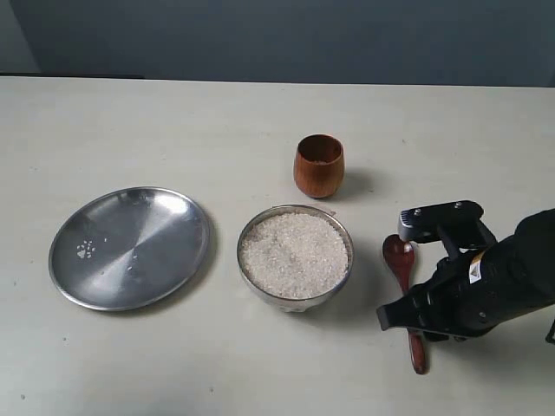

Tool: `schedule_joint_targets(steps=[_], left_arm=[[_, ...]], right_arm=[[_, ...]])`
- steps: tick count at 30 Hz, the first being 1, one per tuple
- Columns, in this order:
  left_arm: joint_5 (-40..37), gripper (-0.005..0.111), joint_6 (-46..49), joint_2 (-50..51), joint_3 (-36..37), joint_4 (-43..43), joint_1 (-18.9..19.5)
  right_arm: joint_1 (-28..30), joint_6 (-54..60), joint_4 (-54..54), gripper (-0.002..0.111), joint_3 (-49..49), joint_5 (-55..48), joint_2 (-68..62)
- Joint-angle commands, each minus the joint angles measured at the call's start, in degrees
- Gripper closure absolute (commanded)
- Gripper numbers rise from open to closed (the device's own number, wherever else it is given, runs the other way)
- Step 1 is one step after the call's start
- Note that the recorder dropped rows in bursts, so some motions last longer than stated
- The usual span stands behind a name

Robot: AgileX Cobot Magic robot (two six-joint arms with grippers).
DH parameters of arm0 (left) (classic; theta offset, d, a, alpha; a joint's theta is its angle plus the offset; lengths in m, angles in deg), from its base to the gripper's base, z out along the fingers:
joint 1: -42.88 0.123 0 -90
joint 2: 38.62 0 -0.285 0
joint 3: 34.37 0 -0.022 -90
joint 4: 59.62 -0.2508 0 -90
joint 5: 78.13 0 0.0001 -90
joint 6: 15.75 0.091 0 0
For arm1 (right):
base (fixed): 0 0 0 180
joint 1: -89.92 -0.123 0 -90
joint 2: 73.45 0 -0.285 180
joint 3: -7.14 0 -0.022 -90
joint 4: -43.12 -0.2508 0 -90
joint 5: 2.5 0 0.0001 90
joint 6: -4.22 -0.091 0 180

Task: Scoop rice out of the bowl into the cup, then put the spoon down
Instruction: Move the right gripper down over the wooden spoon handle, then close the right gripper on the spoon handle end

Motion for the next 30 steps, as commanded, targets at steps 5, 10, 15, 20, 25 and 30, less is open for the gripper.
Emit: schedule_joint_targets(steps=[5,10,15,20,25,30], left_arm=[[0.4,0.106,0.0,-0.2,0.2,0.0,-0.4],[0.4,0.106,0.0,-0.2,0.2,0.0,-0.4],[0.4,0.106,0.1,-0.2,0.2,0.0,-0.4],[0.4,0.106,0.1,-0.2,0.2,0.0,-0.4],[0.4,0.106,0.1,-0.2,0.2,0.0,-0.4],[0.4,0.106,0.2,-0.2,0.2,0.0,-0.4]], right_arm=[[0.0,-0.2,0.3,0.074,-0.1,-0.8,-0.2],[0.0,-0.2,0.3,0.074,-0.1,-0.8,-0.2],[0.0,-0.2,0.3,0.074,-0.1,-0.9,-0.2],[0.0,-0.2,-1.1,0.074,-0.1,-1.3,-0.2],[0.0,-0.2,-1.2,0.074,-0.1,-2.3,-0.2],[0.0,-0.1,-1.2,0.074,-0.1,-2.6,-0.2]])
